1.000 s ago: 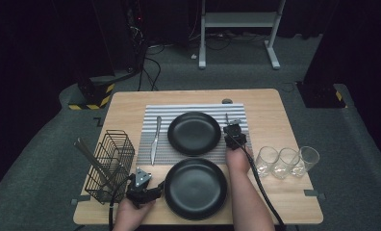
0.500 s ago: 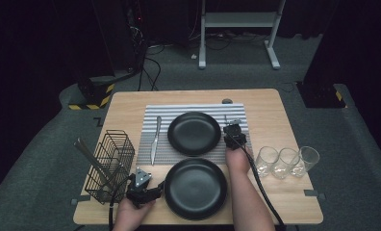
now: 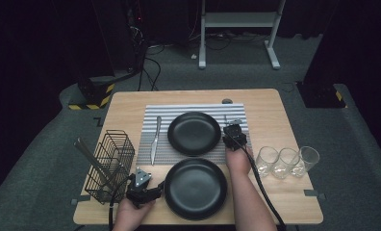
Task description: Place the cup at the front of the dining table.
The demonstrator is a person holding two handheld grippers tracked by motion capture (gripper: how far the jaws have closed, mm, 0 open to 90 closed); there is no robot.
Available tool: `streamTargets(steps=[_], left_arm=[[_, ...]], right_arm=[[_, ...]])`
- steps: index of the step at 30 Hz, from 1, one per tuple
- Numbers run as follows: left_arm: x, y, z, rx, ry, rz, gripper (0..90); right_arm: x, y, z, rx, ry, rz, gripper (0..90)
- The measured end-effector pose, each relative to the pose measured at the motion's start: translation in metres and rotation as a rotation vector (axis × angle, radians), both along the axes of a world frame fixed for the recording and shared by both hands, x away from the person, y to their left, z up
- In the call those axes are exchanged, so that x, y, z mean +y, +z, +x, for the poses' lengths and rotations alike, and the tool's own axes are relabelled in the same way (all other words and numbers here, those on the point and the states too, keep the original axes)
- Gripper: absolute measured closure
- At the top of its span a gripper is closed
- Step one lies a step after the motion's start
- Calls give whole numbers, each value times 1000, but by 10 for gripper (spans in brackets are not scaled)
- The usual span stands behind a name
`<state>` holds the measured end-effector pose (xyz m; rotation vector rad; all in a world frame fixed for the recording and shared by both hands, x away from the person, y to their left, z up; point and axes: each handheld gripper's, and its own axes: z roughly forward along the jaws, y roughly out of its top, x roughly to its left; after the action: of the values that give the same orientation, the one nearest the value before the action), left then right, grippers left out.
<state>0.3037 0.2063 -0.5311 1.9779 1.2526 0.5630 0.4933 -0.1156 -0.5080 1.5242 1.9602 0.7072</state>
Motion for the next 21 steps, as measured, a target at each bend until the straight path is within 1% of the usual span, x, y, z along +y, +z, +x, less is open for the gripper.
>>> streamTargets(steps=[5,11,13,17,21], left_arm=[[0,0,0,0,0,0,357],[0,0,0,-1,-1,1,360],[0,0,0,-2,-1,3,361],[-1,0,0,-3,0,7,361],[-1,0,0,-2,0,10,361]], right_arm=[[0,3,-8,-8,-1,13,709],[2,4,-21,-27,7,6,697],[3,4,-26,-35,5,3,708],[0,7,-34,-53,0,-2,764],[-3,8,-38,-57,3,3,791]])
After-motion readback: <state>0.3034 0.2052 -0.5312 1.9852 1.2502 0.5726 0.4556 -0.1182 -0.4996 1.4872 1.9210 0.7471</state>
